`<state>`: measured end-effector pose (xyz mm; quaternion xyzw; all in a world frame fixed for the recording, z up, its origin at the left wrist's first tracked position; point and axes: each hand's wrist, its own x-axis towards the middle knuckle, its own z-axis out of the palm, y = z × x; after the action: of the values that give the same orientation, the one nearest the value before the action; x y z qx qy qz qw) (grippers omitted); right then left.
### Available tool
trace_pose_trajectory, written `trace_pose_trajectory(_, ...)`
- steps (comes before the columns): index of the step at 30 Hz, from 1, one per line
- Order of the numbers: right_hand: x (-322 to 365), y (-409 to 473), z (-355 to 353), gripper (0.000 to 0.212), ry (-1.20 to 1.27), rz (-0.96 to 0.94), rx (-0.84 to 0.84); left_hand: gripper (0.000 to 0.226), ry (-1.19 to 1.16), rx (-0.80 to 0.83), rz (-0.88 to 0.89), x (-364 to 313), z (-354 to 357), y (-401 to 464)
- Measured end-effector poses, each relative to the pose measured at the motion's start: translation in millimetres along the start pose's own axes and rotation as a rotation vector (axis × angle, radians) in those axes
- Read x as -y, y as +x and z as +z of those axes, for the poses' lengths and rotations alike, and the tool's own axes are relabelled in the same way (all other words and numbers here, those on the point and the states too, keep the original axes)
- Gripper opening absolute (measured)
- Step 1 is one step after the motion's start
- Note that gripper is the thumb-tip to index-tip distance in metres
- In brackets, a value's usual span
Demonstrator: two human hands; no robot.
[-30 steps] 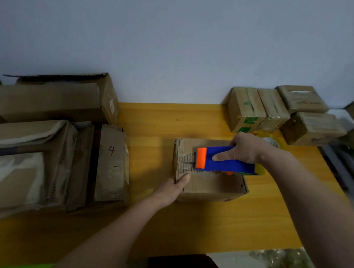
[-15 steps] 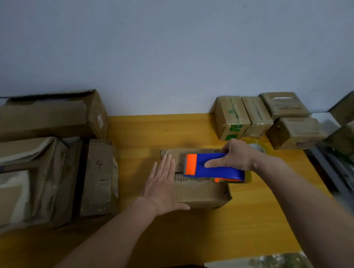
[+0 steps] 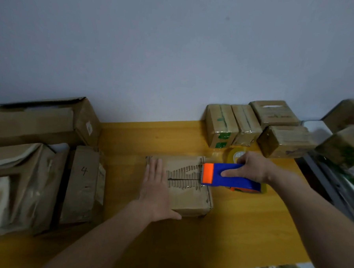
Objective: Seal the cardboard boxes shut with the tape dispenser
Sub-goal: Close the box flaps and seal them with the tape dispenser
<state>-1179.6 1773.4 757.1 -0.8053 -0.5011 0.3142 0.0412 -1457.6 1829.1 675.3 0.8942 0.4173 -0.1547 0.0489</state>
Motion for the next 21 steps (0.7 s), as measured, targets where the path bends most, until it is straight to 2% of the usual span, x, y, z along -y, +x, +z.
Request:
trace_pose_trajectory(3, -1.6, 2.7, 1.8, 0.051, 0.000, 0.004, 0.015, 0.139, -0.034, -0.024, 0.159, -31.2, 2.1, 13.9)
trace_pose_trajectory(11, -41.8, 5.9, 5.8, 0.042, 0.265, 0.057, 0.110, 0.121, -0.061, -0.062, 0.097, -34.3, 20.8, 24.8)
trace_pose_trajectory(16, -75.6, 1.9, -16.6, 0.041, 0.225, 0.092, 0.075, 0.122, -0.091, -0.052, 0.076, -34.5, 21.0, 28.6)
trace_pose_trajectory(21, -67.9, 9.8, -17.6, 0.041, 0.090, 0.062, 0.064, 0.126, -0.079, -0.031, 0.058, -39.0, 13.7, 29.2)
